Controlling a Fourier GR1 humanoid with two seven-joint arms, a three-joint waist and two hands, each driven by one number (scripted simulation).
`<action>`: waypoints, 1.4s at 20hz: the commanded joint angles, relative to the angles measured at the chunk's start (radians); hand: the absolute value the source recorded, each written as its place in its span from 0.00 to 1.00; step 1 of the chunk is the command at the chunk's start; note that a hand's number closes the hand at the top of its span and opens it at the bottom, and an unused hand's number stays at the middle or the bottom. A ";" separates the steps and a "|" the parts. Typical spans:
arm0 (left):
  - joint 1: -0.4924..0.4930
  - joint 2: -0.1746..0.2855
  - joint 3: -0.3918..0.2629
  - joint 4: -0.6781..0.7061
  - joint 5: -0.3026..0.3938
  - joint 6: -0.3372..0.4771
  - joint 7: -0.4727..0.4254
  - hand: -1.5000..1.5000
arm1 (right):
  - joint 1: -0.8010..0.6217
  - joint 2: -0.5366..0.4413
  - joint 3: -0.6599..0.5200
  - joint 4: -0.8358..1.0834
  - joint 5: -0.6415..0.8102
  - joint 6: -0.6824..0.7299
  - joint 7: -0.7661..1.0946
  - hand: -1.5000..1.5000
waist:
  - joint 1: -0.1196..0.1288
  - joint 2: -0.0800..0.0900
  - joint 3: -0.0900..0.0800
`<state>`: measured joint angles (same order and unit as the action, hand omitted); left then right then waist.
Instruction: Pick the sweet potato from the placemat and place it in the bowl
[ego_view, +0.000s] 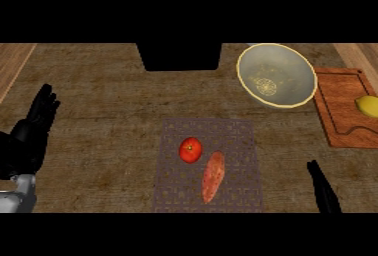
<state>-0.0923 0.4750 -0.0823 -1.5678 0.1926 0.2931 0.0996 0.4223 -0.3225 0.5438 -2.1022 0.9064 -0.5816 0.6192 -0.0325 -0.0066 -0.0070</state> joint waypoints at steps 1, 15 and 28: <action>-0.011 -0.012 -0.015 -0.024 -0.011 -0.010 0.016 0.50 | 0.014 0.017 0.027 -0.206 0.196 0.200 0.226 0.00 | 0.023 0.005 0.003; -0.086 -0.027 0.000 0.038 -0.011 -0.049 0.015 0.50 | -0.464 0.225 -0.081 -0.002 -0.093 0.894 0.576 0.00 | 0.057 0.016 0.006; -0.078 -0.037 0.028 0.093 -0.029 -0.071 -0.038 0.50 | -0.613 0.320 -0.134 0.318 -0.291 1.051 0.652 0.00 | 0.045 0.011 0.005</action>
<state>-0.1667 0.4394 -0.0613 -1.5025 0.1759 0.2279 0.0871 -0.1305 -0.0353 0.4078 -1.8647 0.6547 0.3425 1.0852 0.0173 0.0049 -0.0017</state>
